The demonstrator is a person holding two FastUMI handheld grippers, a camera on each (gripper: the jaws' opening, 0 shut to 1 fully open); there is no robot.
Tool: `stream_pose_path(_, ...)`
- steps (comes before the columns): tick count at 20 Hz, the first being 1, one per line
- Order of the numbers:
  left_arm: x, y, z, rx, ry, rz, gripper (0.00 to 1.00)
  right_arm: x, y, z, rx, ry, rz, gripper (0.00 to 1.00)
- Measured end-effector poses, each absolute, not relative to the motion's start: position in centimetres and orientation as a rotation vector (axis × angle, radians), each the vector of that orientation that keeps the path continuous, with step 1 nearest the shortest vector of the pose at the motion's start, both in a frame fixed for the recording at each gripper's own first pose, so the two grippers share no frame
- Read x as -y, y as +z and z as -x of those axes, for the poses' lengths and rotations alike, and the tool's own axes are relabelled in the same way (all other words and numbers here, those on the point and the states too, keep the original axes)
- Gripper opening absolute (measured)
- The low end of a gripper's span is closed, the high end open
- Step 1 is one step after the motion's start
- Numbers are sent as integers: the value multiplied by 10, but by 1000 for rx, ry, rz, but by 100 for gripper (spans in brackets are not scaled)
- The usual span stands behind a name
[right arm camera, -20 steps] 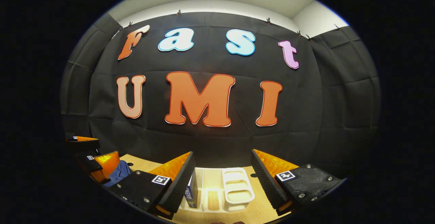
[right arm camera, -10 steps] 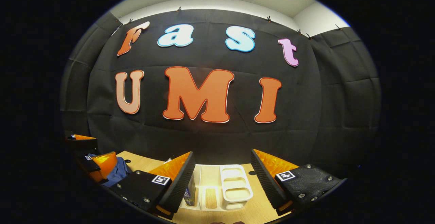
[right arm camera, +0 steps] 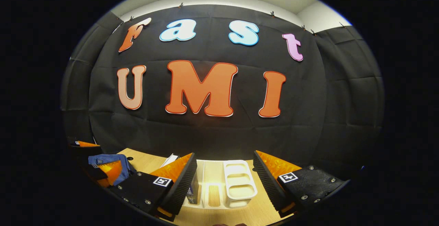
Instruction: Open the schoolbag, grab two books from the bookshelf and put them into the schoolbag.
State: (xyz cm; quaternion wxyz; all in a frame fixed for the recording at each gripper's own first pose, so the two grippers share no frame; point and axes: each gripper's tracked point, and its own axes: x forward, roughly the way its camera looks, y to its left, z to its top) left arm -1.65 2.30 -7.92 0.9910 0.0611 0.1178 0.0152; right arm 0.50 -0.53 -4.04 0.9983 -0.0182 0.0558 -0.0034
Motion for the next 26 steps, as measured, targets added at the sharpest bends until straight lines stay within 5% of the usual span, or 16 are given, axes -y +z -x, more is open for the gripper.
stream_pose_path(26,-120,-305,122,-796,64,-704,96,27,-103,-4,-250,-45,88,97)
